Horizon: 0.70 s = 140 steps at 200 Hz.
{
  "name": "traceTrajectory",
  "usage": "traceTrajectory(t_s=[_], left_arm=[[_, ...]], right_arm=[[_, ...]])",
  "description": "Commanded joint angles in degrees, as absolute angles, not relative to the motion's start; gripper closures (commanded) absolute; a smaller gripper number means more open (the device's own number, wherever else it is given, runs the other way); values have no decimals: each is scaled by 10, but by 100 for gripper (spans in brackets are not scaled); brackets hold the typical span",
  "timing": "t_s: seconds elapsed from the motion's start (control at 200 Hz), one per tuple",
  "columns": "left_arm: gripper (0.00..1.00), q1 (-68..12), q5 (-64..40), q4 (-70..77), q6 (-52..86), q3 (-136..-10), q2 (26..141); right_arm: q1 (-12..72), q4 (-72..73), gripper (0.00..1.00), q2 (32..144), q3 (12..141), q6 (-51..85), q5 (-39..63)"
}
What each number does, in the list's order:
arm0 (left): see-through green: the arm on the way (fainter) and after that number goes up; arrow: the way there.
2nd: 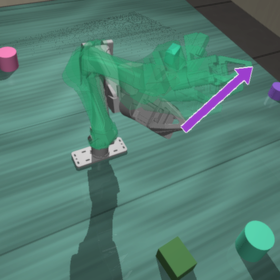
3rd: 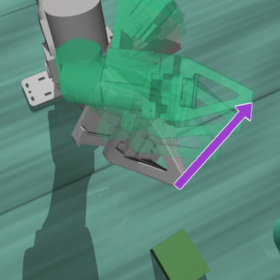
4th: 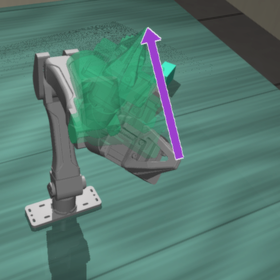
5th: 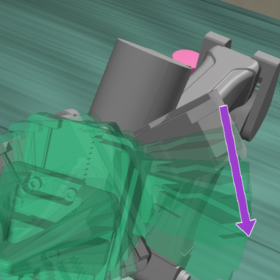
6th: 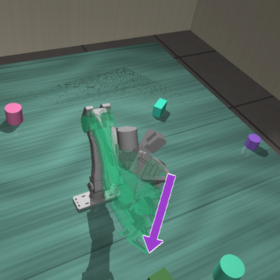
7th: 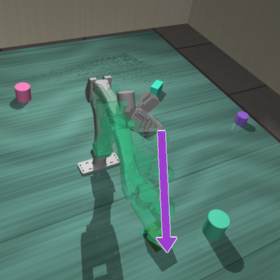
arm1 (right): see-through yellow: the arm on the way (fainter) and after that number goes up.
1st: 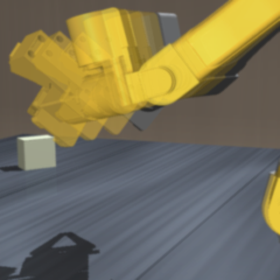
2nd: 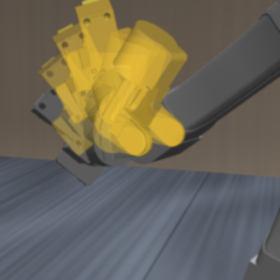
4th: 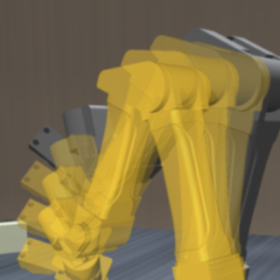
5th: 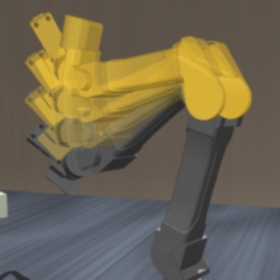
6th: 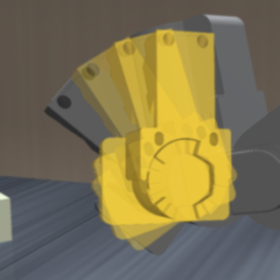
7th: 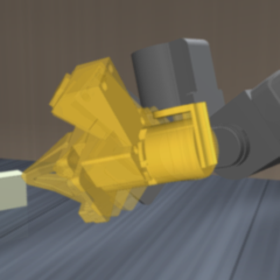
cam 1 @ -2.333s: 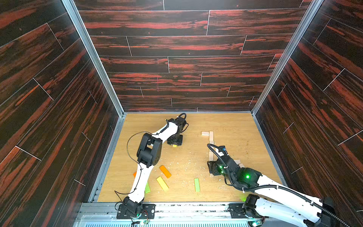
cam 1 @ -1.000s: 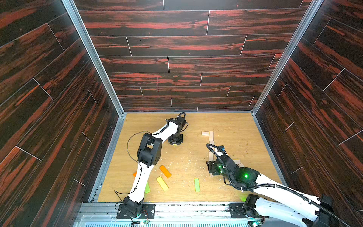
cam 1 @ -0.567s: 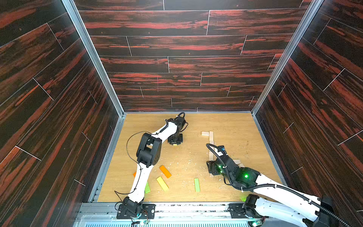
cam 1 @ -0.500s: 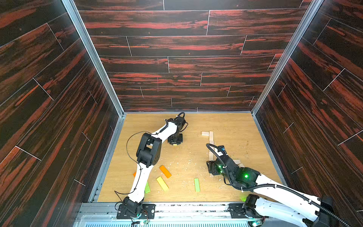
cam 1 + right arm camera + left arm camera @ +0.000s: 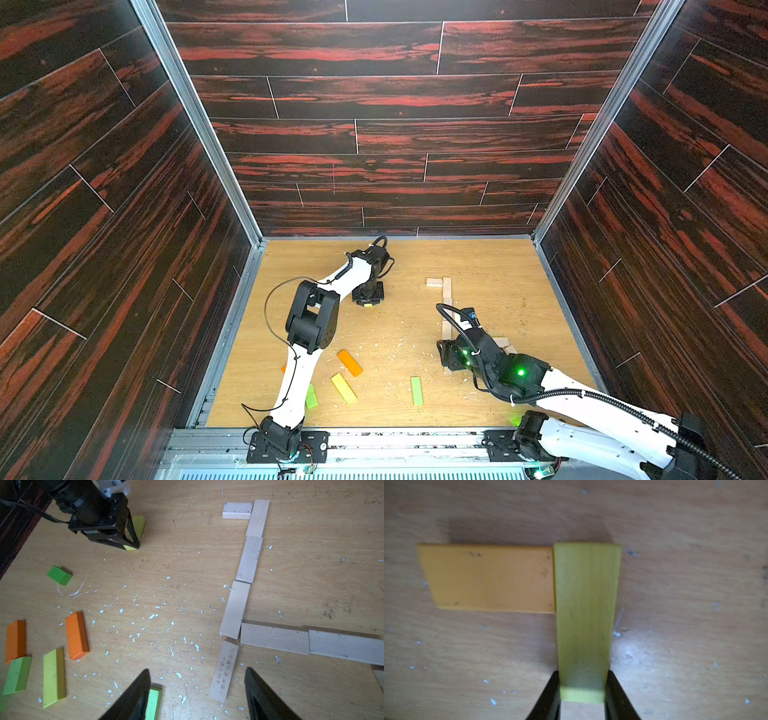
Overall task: Assemble a giraffe with building blocks
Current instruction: Assemble the building block at the center of the board.
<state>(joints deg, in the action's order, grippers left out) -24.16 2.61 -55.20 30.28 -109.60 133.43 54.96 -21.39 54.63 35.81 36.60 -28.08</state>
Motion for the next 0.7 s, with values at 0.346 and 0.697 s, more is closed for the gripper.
traceTrajectory(t_s=[0.346,0.697], left_arm=[[52,-235,33,-562,305,-1081,1322],[39,-238,28,-558,297,-1068,1277]], right_arm=[[553,-204,28,542,352,374,-282],[553,-207,28,543,356,374,-282]])
